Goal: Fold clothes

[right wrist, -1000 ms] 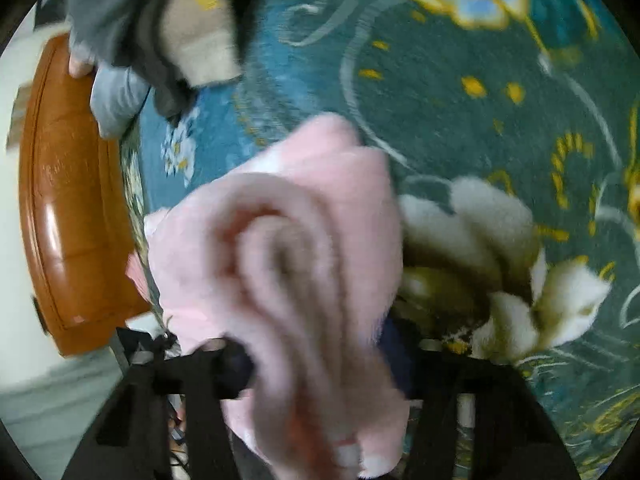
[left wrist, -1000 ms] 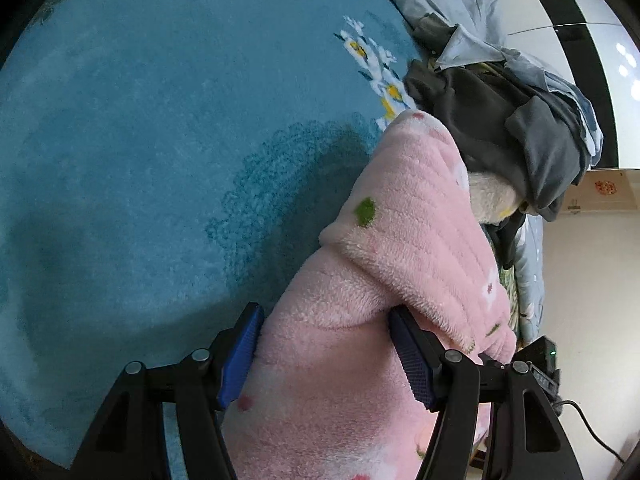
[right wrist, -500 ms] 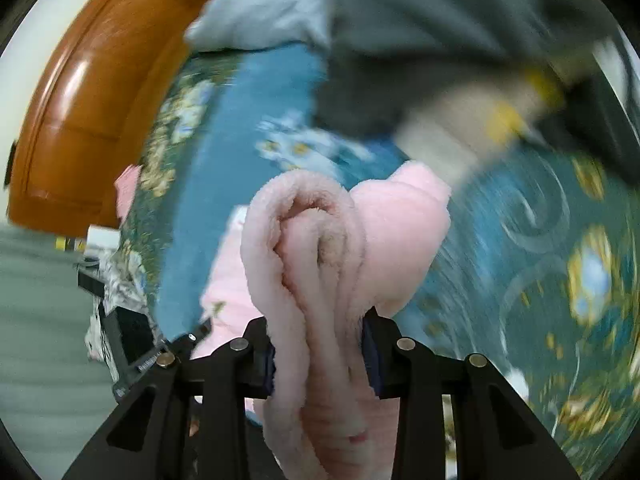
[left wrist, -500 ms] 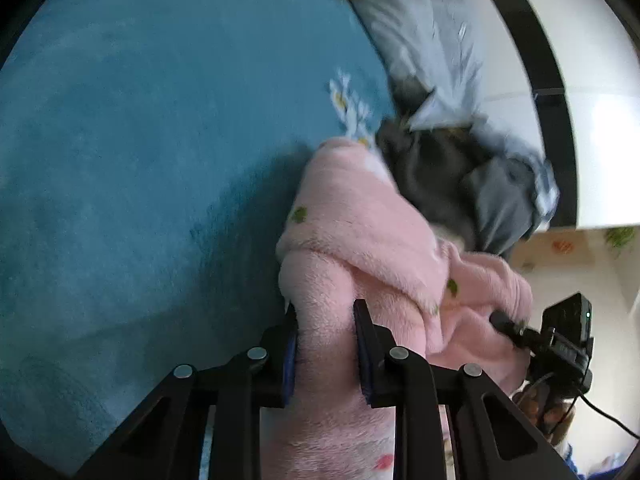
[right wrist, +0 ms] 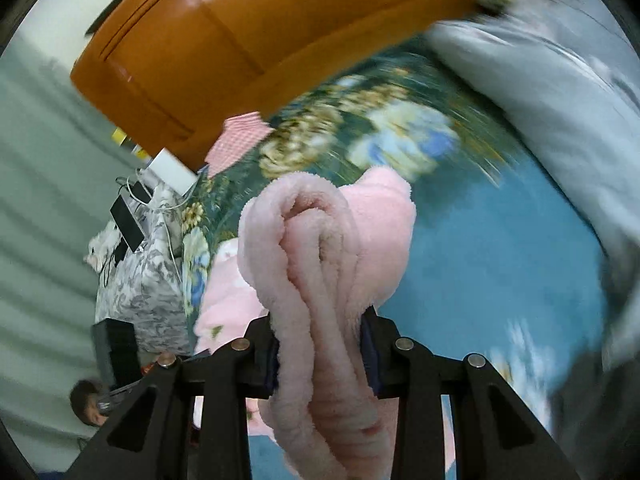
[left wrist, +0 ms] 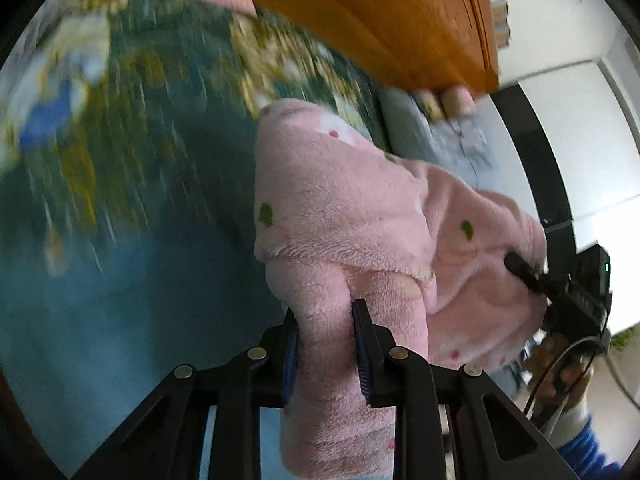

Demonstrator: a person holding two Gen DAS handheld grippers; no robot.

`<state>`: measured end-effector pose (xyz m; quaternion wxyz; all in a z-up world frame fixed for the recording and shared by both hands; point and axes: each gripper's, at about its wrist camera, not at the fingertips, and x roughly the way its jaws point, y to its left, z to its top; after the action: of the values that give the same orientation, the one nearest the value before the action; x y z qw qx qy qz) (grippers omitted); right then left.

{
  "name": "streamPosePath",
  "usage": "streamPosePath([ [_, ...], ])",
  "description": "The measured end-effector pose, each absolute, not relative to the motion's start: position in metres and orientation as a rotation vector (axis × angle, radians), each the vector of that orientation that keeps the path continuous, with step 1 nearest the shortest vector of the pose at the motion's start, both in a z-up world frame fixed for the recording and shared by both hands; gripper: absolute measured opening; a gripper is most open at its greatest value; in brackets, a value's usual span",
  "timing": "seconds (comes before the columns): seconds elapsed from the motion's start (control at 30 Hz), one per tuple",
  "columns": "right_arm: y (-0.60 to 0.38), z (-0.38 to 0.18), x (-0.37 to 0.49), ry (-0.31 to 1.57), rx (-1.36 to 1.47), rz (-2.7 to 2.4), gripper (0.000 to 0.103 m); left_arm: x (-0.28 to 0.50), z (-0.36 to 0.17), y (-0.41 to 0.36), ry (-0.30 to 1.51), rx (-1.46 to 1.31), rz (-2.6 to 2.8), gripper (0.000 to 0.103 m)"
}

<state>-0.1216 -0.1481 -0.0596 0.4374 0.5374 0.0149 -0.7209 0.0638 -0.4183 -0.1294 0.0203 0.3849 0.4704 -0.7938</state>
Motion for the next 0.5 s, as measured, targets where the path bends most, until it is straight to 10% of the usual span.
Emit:
streamPosePath([
  [0.5, -0.327, -0.151, -0.22, 0.399, 1.427, -1.782, 0.04, -0.009, -0.175, -0.505, 1.297, 1.211, -2.357, 0.026],
])
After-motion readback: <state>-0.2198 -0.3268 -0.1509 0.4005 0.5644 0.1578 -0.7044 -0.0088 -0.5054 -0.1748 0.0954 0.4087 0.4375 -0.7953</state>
